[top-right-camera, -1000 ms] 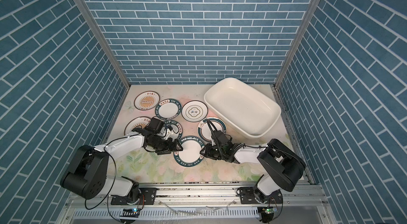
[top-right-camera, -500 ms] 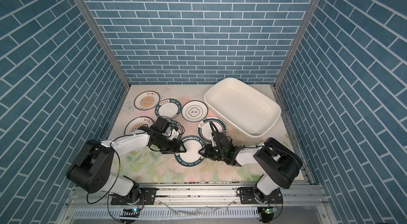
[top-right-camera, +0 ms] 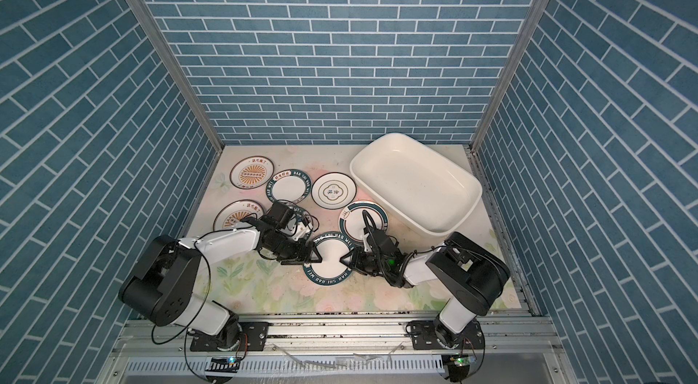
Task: Place the plates into the plastic bin on the countertop
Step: Pick up the plate from the bottom-center of the table.
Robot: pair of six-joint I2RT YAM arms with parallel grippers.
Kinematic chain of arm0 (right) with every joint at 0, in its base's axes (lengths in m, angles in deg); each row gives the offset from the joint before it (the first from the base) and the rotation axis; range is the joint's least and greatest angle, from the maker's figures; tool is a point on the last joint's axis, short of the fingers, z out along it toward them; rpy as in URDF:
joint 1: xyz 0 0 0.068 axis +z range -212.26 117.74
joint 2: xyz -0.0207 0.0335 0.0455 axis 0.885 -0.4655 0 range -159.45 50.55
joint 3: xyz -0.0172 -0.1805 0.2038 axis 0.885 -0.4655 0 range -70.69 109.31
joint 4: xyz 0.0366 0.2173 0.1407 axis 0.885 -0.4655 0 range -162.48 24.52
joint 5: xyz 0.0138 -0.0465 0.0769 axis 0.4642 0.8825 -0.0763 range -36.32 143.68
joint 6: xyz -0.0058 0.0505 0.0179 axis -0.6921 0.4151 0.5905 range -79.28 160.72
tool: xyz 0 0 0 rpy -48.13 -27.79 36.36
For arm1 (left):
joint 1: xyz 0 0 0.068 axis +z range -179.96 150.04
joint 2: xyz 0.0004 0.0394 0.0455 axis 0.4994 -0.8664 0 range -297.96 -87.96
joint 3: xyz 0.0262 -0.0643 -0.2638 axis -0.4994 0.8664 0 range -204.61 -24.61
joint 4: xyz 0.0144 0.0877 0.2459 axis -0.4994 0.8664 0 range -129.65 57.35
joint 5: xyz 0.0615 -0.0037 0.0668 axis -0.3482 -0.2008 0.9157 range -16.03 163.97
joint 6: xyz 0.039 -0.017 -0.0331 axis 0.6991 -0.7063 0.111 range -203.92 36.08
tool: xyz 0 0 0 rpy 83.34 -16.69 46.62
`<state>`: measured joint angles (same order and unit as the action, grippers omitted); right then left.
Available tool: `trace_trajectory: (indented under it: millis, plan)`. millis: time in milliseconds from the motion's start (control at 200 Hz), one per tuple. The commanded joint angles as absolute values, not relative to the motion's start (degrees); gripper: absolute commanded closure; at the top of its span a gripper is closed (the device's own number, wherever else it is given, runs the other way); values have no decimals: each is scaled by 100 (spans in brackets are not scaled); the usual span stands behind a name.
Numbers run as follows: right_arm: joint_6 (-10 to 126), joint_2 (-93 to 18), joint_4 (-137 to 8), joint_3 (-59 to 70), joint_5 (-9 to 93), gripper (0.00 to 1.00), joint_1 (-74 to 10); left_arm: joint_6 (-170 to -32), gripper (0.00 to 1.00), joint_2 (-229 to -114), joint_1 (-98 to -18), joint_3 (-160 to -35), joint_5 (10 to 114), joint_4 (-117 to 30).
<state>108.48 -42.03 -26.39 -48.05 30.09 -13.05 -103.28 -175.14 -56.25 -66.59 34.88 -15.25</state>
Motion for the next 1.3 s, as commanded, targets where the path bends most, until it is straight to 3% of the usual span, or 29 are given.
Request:
trace_trajectory:
  millis: [0, 305, 580, 885, 1295]
  plan:
    - [11023, -4224, -2399, -4819, 2882, 73, -1249, -10170, 16, -17519, -5695, -6684, 3220, -1689]
    - [11074, -4099, -2135, -4801, 2811, 80, -1223, -10124, 16, -17448, -5716, -6645, 3180, -1715]
    - [11189, -3998, -1806, -4827, 2732, 80, -1208, -10047, 15, -17382, -5787, -6627, 3147, -1706]
    - [11192, -3854, -1855, -4865, 2732, 91, -1211, -9810, 12, -17205, -5785, -6695, 3330, -1490]
    - [10719, -3059, -3231, -4539, 2802, 97, -1224, -9335, 8, -16481, -5296, -6973, 3818, -924]
